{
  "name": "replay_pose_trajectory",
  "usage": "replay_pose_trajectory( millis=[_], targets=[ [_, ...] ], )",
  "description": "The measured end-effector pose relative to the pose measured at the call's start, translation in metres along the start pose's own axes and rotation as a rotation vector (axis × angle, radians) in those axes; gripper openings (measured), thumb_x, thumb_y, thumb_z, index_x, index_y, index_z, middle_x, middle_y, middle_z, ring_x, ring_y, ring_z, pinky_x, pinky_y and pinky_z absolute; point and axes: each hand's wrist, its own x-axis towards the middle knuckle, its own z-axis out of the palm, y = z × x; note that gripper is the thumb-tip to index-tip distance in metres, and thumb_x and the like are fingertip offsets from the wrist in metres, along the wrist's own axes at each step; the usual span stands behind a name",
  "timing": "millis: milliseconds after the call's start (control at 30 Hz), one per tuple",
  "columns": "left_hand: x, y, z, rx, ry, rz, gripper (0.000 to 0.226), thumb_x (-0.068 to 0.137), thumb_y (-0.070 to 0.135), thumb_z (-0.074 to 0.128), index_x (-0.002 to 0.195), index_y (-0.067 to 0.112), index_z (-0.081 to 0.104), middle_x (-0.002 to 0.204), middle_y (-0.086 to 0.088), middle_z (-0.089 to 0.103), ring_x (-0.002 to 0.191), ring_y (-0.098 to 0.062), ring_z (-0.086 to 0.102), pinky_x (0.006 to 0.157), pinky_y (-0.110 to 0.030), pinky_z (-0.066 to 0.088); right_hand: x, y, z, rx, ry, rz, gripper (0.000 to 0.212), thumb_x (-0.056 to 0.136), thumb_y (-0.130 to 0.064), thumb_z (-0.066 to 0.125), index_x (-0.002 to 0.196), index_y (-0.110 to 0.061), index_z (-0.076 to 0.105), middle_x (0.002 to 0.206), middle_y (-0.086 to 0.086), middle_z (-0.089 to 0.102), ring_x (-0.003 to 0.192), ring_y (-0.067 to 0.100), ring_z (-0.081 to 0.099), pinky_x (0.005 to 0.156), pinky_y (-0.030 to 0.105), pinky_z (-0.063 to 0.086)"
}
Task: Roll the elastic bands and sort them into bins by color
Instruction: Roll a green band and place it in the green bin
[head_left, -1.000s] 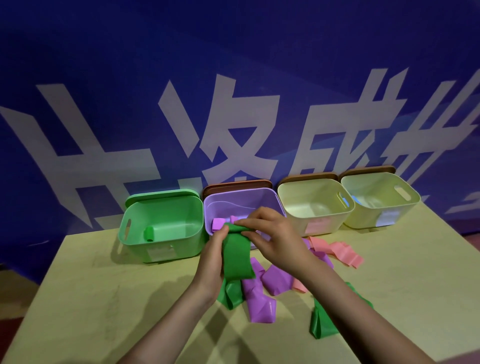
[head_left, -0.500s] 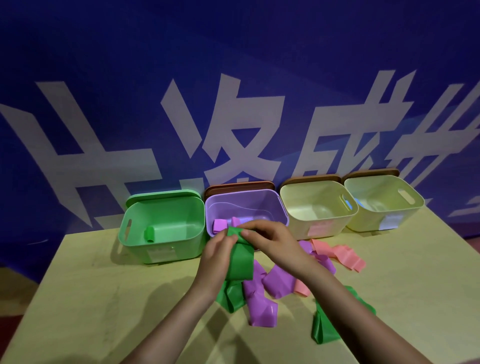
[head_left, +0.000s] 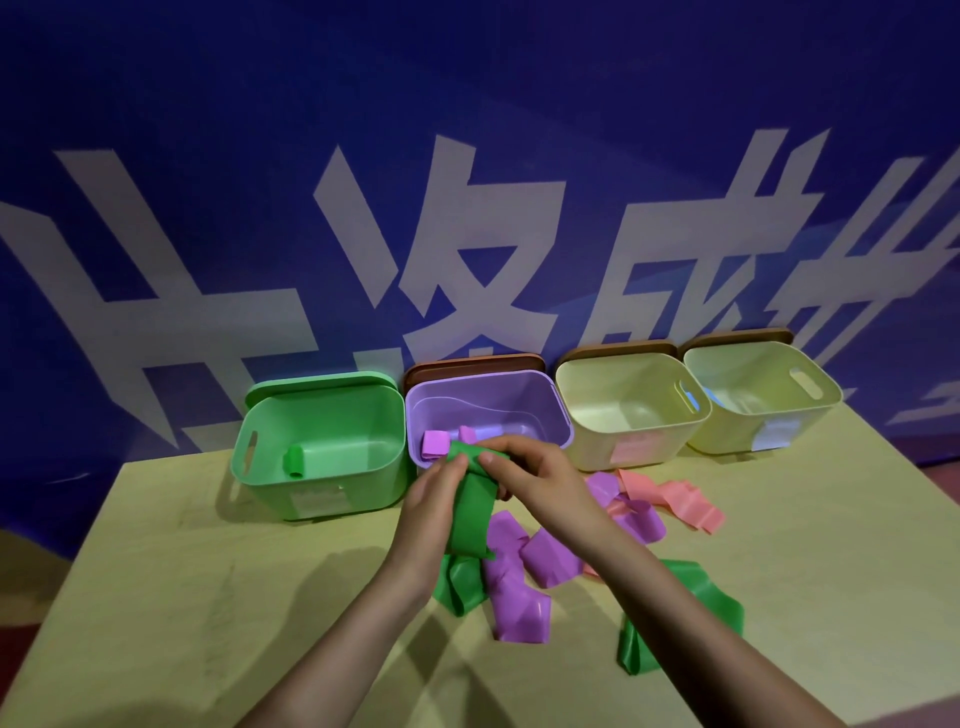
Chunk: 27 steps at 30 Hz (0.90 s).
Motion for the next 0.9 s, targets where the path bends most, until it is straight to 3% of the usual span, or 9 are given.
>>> replay_pose_trajectory(
  millis=[100, 167, 233, 300, 400, 533, 600, 767, 900],
  targets=[
    [-0.001, 0.002, 0.0, 0.033, 0.003, 0.015, 0.037, 0.099, 0.014, 0.044, 0.075, 0.019, 0.071, 0.072, 0.003, 0.073, 0.069, -0.006, 0.066, 0.069, -0.021, 0.05, -0.002, -0.003, -0.001, 0.012, 0.002, 0.002, 0.012, 0.093, -0.002, 0.057, 0.09, -0.01, 0.066, 0.064, -0.008, 0.06, 0.056, -0.002, 0.054, 0.057, 0.013, 0.045],
    [-0.001, 0.003, 0.0, 0.049, -0.004, 0.016, 0.027, 0.098, 0.012, 0.046, 0.085, 0.017, 0.068, 0.072, 0.006, 0.073, 0.068, -0.002, 0.066, 0.064, -0.014, 0.049, -0.001, 0.0, -0.001, -0.019, 0.04, -0.016, 0.006, 0.088, -0.014, 0.066, 0.09, -0.019, 0.069, 0.073, 0.006, 0.063, 0.065, 0.008, 0.055, 0.06, 0.029, 0.05],
    [0.0, 0.003, -0.001, 0.084, 0.003, 0.01, 0.022, 0.097, 0.012, 0.049, 0.085, 0.016, 0.068, 0.07, 0.009, 0.071, 0.067, -0.001, 0.064, 0.062, -0.011, 0.047, -0.001, 0.005, -0.002, -0.124, 0.098, -0.035, 0.009, 0.08, -0.028, 0.068, 0.089, -0.028, 0.069, 0.081, 0.007, 0.066, 0.07, 0.015, 0.052, 0.068, 0.042, 0.051],
    [0.003, 0.001, -0.002, 0.126, 0.014, -0.007, 0.02, 0.095, 0.016, 0.053, 0.081, 0.013, 0.067, 0.073, 0.002, 0.067, 0.07, -0.009, 0.059, 0.064, -0.017, 0.044, -0.001, 0.009, -0.003, -0.215, 0.136, -0.081, 0.013, 0.081, -0.028, 0.067, 0.093, -0.023, 0.069, 0.082, -0.005, 0.065, 0.07, 0.01, 0.052, 0.07, 0.038, 0.048],
    [0.003, -0.002, -0.002, 0.134, 0.01, -0.05, 0.018, 0.095, 0.018, 0.055, 0.083, 0.013, 0.068, 0.085, -0.008, 0.066, 0.082, -0.017, 0.057, 0.071, -0.025, 0.044, -0.002, 0.006, -0.007, -0.379, 0.159, -0.213, 0.017, 0.081, -0.027, 0.064, 0.094, -0.019, 0.07, 0.081, -0.015, 0.062, 0.069, 0.006, 0.052, 0.067, 0.02, 0.044],
    [0.003, -0.005, 0.0, 0.099, 0.028, -0.071, 0.02, 0.095, 0.015, 0.053, 0.084, 0.012, 0.069, 0.085, -0.011, 0.068, 0.082, -0.022, 0.059, 0.074, -0.032, 0.044, 0.001, 0.006, -0.009, -0.581, 0.158, -0.34, 0.019, 0.082, -0.033, 0.058, 0.091, -0.02, 0.068, 0.075, -0.021, 0.05, 0.068, 0.001, 0.049, 0.063, 0.017, 0.039],
    [0.003, -0.006, 0.001, 0.14, 0.041, -0.079, 0.019, 0.096, 0.017, 0.052, 0.085, 0.011, 0.066, 0.08, -0.011, 0.062, 0.074, -0.02, 0.055, 0.066, -0.031, 0.04, 0.003, 0.009, -0.009, -0.648, 0.175, -0.367, 0.022, 0.081, -0.035, 0.055, 0.09, -0.019, 0.067, 0.074, -0.021, 0.045, 0.068, -0.001, 0.044, 0.064, 0.016, 0.036],
    [0.003, -0.007, 0.004, 0.17, 0.032, -0.11, 0.019, 0.096, 0.016, 0.049, 0.082, 0.017, 0.062, 0.062, 0.003, 0.056, 0.05, -0.004, 0.051, 0.049, -0.021, 0.035, 0.001, 0.016, -0.013, -0.628, 0.189, -0.334, 0.021, 0.081, -0.029, 0.061, 0.098, -0.021, 0.072, 0.083, -0.017, 0.049, 0.073, -0.003, 0.046, 0.068, 0.017, 0.04],
    [0.002, -0.008, 0.004, 0.064, 0.029, -0.107, 0.02, 0.093, 0.009, 0.05, 0.085, 0.013, 0.068, 0.073, -0.002, 0.066, 0.07, -0.014, 0.059, 0.061, -0.027, 0.043, -0.003, 0.014, -0.018, -0.53, 0.133, -0.292, 0.027, 0.081, -0.027, 0.062, 0.104, -0.023, 0.073, 0.088, -0.01, 0.057, 0.079, -0.001, 0.053, 0.072, 0.014, 0.041]
  ],
)
